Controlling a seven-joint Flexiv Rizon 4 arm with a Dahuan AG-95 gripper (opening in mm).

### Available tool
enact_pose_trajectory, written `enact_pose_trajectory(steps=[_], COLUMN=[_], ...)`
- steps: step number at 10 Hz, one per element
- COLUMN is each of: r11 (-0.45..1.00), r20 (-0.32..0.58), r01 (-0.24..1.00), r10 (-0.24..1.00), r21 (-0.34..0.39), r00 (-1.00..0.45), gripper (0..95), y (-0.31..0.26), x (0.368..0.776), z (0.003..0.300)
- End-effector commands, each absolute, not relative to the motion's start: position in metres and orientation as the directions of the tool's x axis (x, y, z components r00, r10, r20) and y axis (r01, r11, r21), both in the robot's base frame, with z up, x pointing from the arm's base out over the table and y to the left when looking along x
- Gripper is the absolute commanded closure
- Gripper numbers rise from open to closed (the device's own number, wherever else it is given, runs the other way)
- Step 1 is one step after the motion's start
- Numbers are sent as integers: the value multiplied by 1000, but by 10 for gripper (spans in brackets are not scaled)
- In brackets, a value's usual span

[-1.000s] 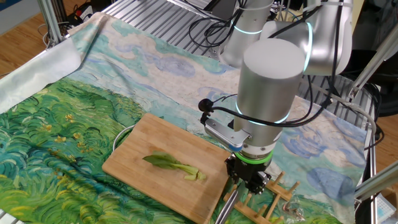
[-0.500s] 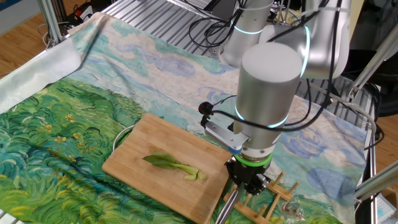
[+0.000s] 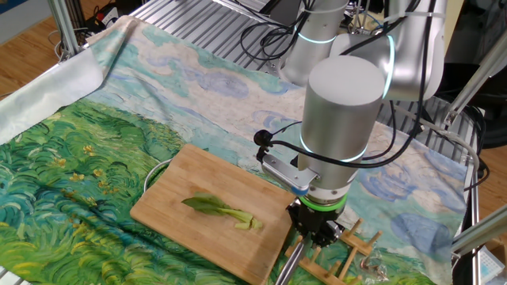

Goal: Chop the pakchoi

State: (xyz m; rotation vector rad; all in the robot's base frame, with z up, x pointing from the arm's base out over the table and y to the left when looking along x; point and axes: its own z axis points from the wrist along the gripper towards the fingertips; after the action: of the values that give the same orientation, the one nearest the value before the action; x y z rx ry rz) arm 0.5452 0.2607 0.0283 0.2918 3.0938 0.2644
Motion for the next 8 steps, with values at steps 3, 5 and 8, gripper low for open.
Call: enact_pose_trajectory(steps=[3, 5, 8], r11=[968, 970, 978], r20=[-9, -16, -36], r01=[188, 189, 167], r10=[192, 193, 173], r21=[168, 156, 126], r00=[-981, -981, -984], gripper=[950, 950, 950], y=[263, 265, 265], x=[545, 544, 544], z=[30, 32, 34])
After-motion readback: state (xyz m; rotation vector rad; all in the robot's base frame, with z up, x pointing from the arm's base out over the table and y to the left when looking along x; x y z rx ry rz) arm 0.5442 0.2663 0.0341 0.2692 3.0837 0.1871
